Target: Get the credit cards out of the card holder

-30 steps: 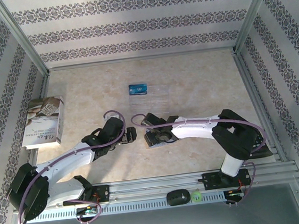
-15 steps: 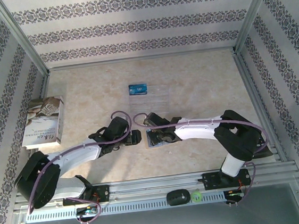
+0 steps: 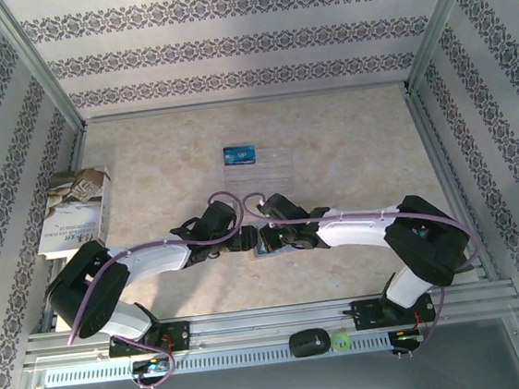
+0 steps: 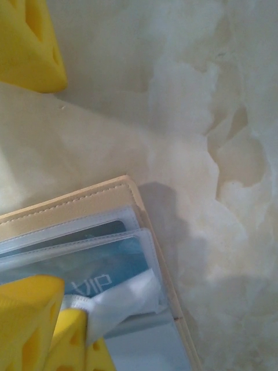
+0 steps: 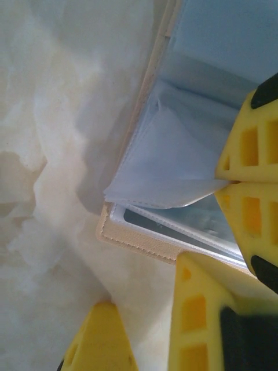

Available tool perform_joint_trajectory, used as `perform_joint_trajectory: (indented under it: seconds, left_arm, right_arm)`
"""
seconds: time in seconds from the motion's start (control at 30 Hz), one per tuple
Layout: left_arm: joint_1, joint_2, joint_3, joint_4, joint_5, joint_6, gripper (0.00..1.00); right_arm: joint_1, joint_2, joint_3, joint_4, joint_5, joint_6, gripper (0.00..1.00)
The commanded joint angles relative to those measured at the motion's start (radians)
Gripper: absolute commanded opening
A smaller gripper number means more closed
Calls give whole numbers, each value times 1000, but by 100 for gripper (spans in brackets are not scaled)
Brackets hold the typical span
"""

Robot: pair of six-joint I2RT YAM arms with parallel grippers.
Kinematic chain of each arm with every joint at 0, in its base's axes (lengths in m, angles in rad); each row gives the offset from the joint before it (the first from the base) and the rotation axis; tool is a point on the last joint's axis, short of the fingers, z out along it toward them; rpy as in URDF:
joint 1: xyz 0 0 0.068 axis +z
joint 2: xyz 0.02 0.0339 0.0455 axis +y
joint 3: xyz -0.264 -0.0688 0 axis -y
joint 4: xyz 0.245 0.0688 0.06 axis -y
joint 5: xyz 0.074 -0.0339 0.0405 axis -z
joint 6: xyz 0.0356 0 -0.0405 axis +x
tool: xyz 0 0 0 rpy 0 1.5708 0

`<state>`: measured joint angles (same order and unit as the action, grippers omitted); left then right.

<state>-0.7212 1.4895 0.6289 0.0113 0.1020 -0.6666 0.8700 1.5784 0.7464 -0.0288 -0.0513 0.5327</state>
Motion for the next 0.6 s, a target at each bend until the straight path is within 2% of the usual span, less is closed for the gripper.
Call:
perform_joint_trajectory:
  seconds: [0.0, 0.1, 0.17, 0.27, 0.33, 0.57]
  left_arm:
    - [-17, 29, 22, 38, 11, -9, 77]
    - [-17, 43, 21, 39, 11, -13, 66]
    - [-18, 50, 19, 39, 9, -15, 66]
    - [-20, 51, 16, 45, 14, -17, 74]
    - [-23, 50, 12, 54, 20, -13, 76]
    - [-32, 108, 52, 7, 27, -1, 67]
  right_arm:
    - [-15, -38, -44, 80, -50, 50, 0]
    - [-20, -42, -54, 101, -54, 68, 0]
    - [-22, -42, -62, 118, -58, 80, 0]
    - [-23, -46, -71, 133, -64, 88, 0]
    - [-25, -53, -78, 143, -65, 91, 0]
    - [-25, -59, -89, 164, -74, 101, 0]
